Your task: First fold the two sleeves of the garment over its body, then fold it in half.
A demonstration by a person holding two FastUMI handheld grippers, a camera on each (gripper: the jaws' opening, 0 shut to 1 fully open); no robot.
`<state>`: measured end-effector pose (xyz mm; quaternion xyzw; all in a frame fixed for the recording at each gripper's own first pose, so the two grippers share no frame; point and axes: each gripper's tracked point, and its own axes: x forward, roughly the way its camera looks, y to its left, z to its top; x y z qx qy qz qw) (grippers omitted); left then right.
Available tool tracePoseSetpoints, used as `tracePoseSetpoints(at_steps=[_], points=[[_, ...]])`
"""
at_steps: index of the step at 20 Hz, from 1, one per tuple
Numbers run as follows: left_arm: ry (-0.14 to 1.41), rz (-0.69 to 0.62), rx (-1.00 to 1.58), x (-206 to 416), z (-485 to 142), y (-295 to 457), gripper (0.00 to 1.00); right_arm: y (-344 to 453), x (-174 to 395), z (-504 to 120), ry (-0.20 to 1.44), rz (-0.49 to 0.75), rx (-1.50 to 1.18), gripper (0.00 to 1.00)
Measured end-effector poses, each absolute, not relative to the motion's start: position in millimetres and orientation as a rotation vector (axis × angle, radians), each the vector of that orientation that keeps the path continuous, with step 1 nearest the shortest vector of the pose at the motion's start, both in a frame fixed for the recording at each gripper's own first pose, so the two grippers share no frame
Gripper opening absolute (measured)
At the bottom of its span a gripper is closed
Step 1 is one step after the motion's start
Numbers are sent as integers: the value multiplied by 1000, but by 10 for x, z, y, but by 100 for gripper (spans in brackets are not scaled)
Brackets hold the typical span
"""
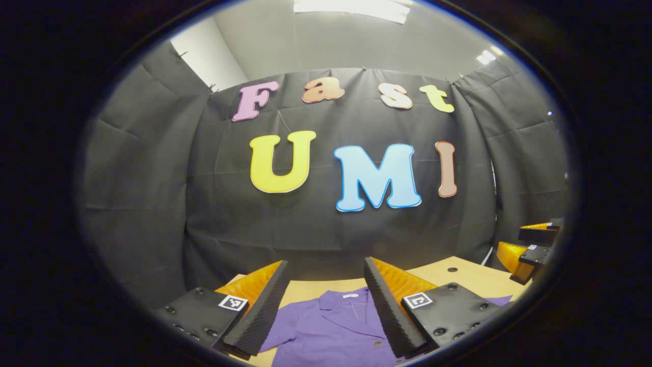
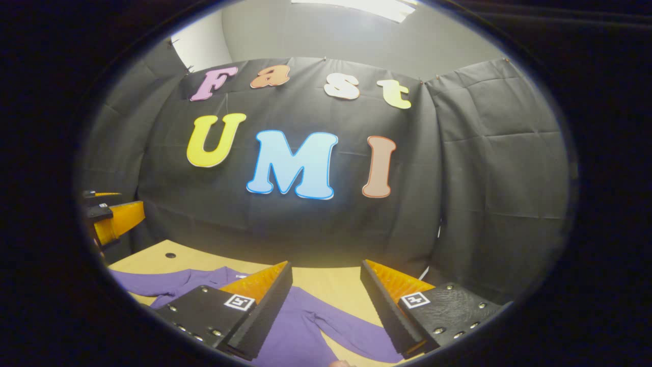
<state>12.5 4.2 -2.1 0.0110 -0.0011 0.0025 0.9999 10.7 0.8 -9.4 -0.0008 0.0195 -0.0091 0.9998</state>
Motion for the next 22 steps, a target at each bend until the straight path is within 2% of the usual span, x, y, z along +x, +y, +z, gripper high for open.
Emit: tracePoseSetpoints(at_steps=[9,22], points=[[44,-9,-19,183,-170,-93,94,-570,55,-694,212,-142,21,89],[63,-15,-5,183,-211,-255,94,-1434,-289,-2115,574,-361,182,89]])
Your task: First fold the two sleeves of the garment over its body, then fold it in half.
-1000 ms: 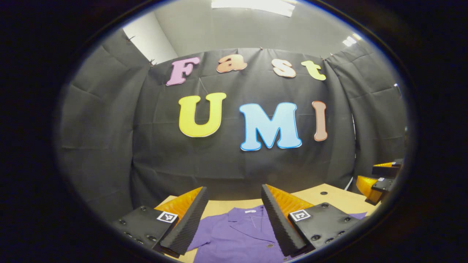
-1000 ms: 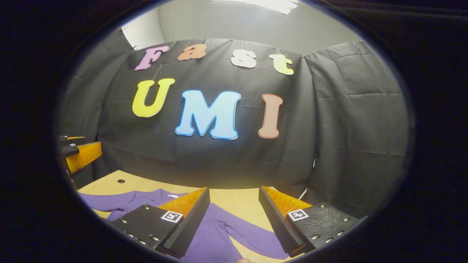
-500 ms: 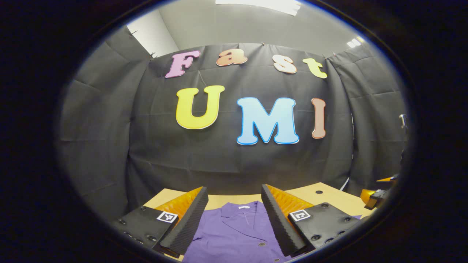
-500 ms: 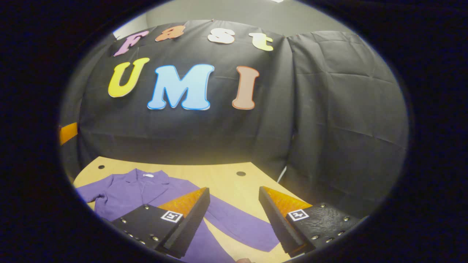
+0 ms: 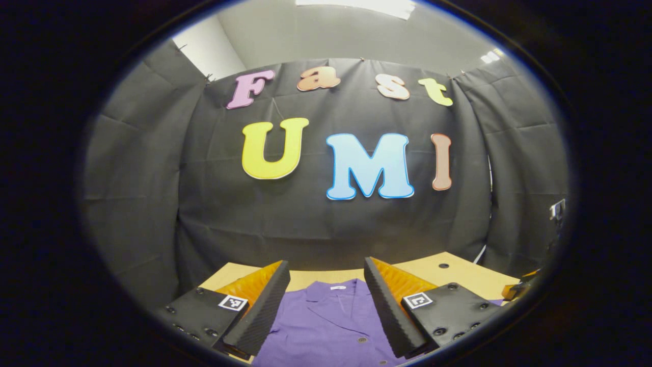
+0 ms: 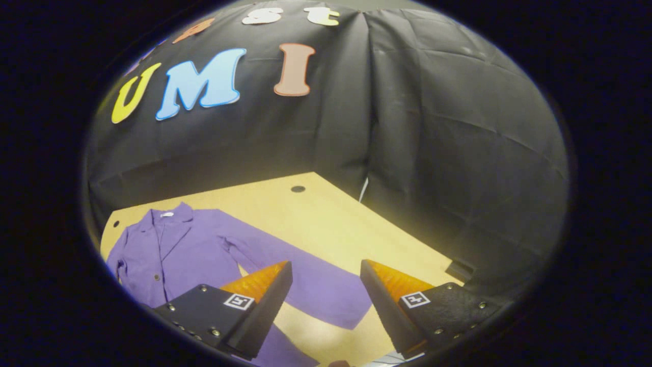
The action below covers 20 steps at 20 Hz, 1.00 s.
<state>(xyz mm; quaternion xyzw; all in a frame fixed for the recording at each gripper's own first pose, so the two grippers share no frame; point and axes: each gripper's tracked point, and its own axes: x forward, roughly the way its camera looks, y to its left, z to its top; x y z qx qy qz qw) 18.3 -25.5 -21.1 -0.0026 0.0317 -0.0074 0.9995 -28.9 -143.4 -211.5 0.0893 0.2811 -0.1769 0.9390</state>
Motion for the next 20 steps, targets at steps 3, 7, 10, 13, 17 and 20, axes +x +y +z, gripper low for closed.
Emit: tracePoseSetpoints(at_steps=[3,7,10,13,17,20], points=[[70,-15,-8,199,-231,-261,94,-1537,-389,-2484,668,-400,224,89],[88,-5,-10,206,-276,-253,94,-1659,-488,-2864,767,-434,239,89],[106,6,-6,196,-324,-231,94,-1696,-473,-3072,818,-443,277,89],[115,14,0,173,-353,-227,94,-1697,-454,-3260,885,-443,301,89],[117,22,1,148,-376,-221,94,-1663,-417,-3401,938,-433,315,89],[120,32,-3,124,-385,-185,94,-1661,-403,-3406,932,-434,332,90]])
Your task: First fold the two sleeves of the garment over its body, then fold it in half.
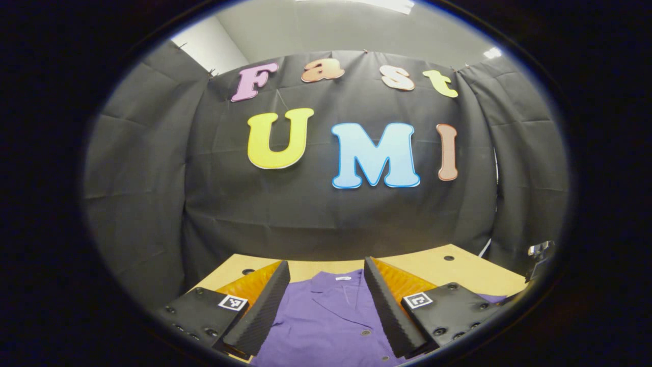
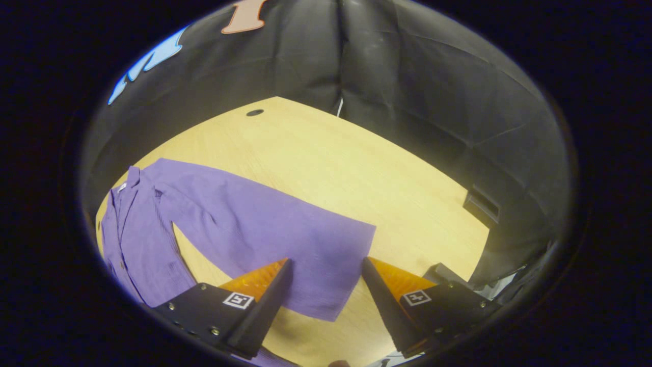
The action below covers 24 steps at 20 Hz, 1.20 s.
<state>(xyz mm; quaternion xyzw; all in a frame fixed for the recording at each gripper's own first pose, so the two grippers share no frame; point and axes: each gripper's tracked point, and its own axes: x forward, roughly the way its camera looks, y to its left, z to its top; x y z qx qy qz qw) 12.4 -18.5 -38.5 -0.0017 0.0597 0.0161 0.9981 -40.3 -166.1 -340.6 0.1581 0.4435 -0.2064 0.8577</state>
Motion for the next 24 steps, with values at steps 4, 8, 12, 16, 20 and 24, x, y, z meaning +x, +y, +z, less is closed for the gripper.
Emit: tracePoseSetpoints(at_steps=[4,8,12,16,20,24], points=[[121,35,-1,120,-388,-182,94,-1621,-415,-3441,947,-431,373,94],[116,29,3,112,-377,-201,94,-1597,-358,-3436,949,-421,386,47],[111,28,9,76,-358,-204,94,-1567,-285,-3428,936,-390,411,13],[106,33,11,24,-353,-182,94,-1571,-230,-3359,897,-351,450,1],[99,41,13,-10,-317,-153,94,-1642,-173,-3242,826,-339,500,5],[93,41,13,-45,-294,-153,94,-1684,-15,-2915,741,-308,525,5]])
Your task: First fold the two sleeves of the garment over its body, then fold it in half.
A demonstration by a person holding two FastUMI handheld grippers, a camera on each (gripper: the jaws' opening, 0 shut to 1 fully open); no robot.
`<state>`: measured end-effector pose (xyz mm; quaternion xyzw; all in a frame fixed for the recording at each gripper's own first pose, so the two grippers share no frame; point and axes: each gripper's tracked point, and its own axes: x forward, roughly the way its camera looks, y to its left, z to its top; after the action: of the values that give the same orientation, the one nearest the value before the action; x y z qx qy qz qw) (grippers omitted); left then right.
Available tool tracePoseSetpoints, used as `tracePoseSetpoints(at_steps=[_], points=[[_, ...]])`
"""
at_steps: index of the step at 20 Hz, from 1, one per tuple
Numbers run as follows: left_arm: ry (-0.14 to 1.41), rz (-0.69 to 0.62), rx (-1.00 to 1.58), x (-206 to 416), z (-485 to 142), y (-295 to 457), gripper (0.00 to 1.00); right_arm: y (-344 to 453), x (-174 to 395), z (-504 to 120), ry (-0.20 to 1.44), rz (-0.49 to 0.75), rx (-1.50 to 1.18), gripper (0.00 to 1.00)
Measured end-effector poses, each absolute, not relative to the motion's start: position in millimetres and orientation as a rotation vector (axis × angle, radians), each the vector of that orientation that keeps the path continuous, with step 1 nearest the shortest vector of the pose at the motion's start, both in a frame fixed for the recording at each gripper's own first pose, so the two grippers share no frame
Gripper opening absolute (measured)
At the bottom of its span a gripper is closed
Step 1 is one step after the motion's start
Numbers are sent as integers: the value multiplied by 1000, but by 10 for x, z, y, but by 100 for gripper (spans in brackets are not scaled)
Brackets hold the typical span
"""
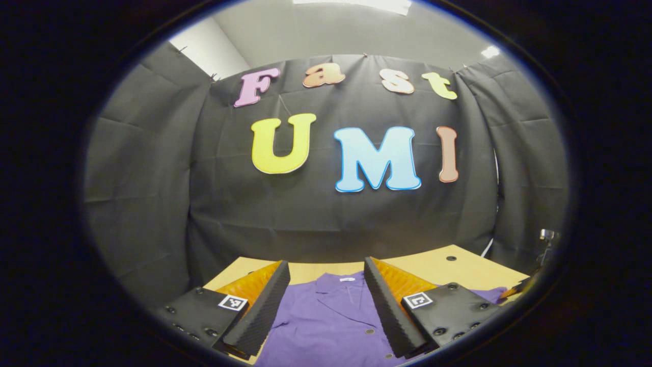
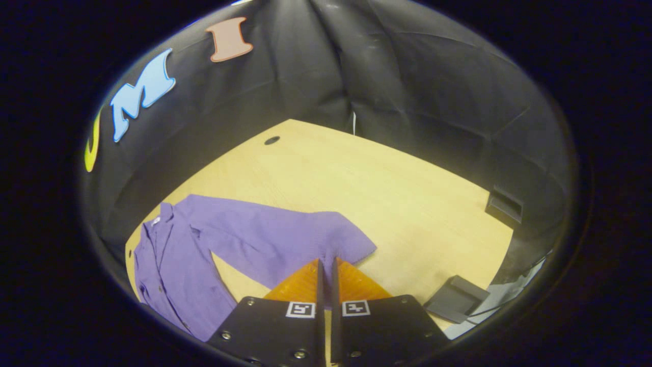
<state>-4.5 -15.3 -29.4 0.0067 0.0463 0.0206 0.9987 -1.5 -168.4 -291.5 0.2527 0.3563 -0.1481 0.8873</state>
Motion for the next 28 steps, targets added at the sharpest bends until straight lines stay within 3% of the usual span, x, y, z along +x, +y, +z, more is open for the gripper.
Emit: tracePoseSetpoints(at_steps=[13,17,18,28], points=[[96,127,25,-242,-279,147,94,-1112,1175,-1524,471,-52,568,5],[110,177,28,-359,-313,303,94,-668,1464,-1193,414,71,529,8],[111,191,29,-393,-309,348,94,-522,1540,-1147,405,100,516,5],[140,326,27,-688,-373,813,94,895,1915,-852,403,412,434,4]])
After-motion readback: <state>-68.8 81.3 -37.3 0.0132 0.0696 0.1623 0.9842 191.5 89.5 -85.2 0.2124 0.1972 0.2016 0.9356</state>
